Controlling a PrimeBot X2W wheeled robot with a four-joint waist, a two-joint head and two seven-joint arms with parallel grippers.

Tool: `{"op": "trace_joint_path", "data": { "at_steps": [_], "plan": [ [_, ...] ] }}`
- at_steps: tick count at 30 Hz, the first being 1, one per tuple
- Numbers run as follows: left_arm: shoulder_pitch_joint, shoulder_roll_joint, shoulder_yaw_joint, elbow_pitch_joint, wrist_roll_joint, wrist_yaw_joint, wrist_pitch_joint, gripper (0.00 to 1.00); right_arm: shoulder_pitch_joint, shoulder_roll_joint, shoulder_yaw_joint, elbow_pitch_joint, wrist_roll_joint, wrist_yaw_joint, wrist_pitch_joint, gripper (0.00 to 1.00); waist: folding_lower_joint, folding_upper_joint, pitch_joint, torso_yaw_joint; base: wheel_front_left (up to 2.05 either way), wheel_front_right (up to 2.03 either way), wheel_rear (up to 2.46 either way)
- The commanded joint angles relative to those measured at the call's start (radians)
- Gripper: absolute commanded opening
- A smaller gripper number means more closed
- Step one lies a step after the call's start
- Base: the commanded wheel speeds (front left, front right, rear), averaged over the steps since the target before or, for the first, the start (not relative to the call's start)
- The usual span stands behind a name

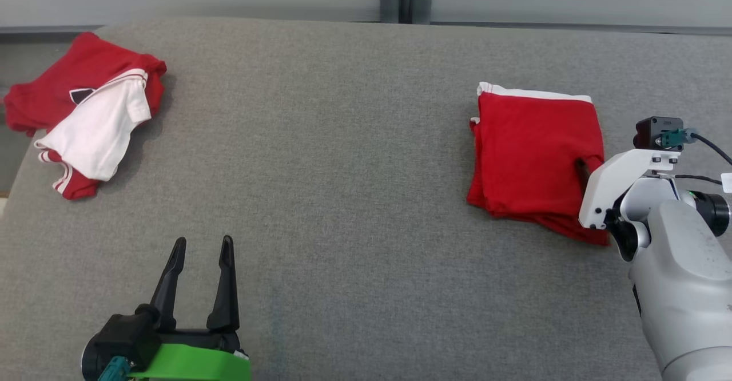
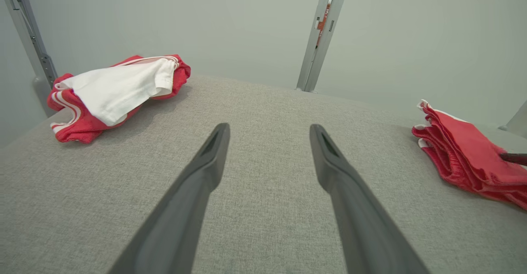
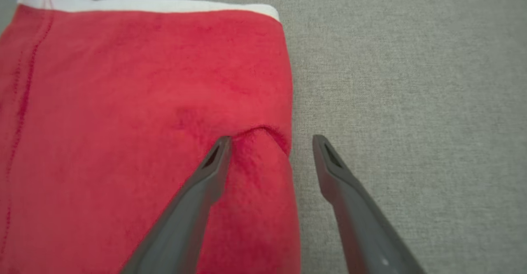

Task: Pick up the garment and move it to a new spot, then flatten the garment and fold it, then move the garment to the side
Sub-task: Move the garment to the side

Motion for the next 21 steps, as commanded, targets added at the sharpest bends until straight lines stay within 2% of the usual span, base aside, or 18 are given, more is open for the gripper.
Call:
{"op": "trace_joint_path", "data": {
  "at_steps": [1, 7, 8, 9, 10, 17, 21],
  "plan": [
    [-0.019, 0.004, -0.003, -0.009, -0.007, -0.003, 0.000, 1.00, -0.016, -0.007, 0.004, 0.018, 0.008, -0.001, 0.003, 1.00, 0.0000, 0.0000, 0.060, 0.056, 0.00, 0.00, 0.00],
    [-0.032, 0.004, -0.008, -0.015, -0.005, -0.003, 0.000, 1.00, -0.026, -0.021, 0.052, 0.110, -0.001, -0.001, 0.058, 1.00, 0.0000, 0.0000, 0.079, 0.057, 0.00, 0.00, 0.00],
    [-0.034, 0.004, -0.009, -0.016, -0.003, -0.003, 0.000, 1.00, -0.025, -0.024, 0.060, 0.127, 0.002, -0.001, 0.076, 0.74, 0.0000, 0.0000, 0.082, 0.054, 0.00, 0.00, 0.00],
    [-0.035, 0.004, -0.011, -0.018, -0.002, -0.003, 0.000, 1.00, -0.025, -0.029, 0.071, 0.137, 0.000, -0.001, 0.087, 0.32, 0.0000, 0.0000, 0.084, 0.051, 0.00, 0.00, 0.00],
    [-0.035, 0.004, -0.012, -0.019, 0.000, -0.003, 0.000, 1.00, -0.024, -0.032, 0.093, 0.145, -0.006, -0.001, 0.096, 0.00, 0.0000, 0.0000, 0.086, 0.047, 0.00, 0.00, 0.00],
    [-0.042, 0.004, -0.015, -0.035, 0.006, -0.003, 0.000, 1.00, -0.021, -0.084, 0.250, 0.135, 0.013, -0.002, 0.135, 0.00, 0.0000, 0.0000, 0.100, 0.001, 0.00, 0.00, 0.00],
    [-0.054, 0.004, -0.015, -0.059, 0.013, -0.003, 0.000, 1.00, -0.033, -0.128, 0.444, 0.074, 0.062, -0.001, 0.161, 0.00, 0.0000, 0.0000, 0.120, -0.061, 0.00, 0.00, 0.00]
  ]
}}
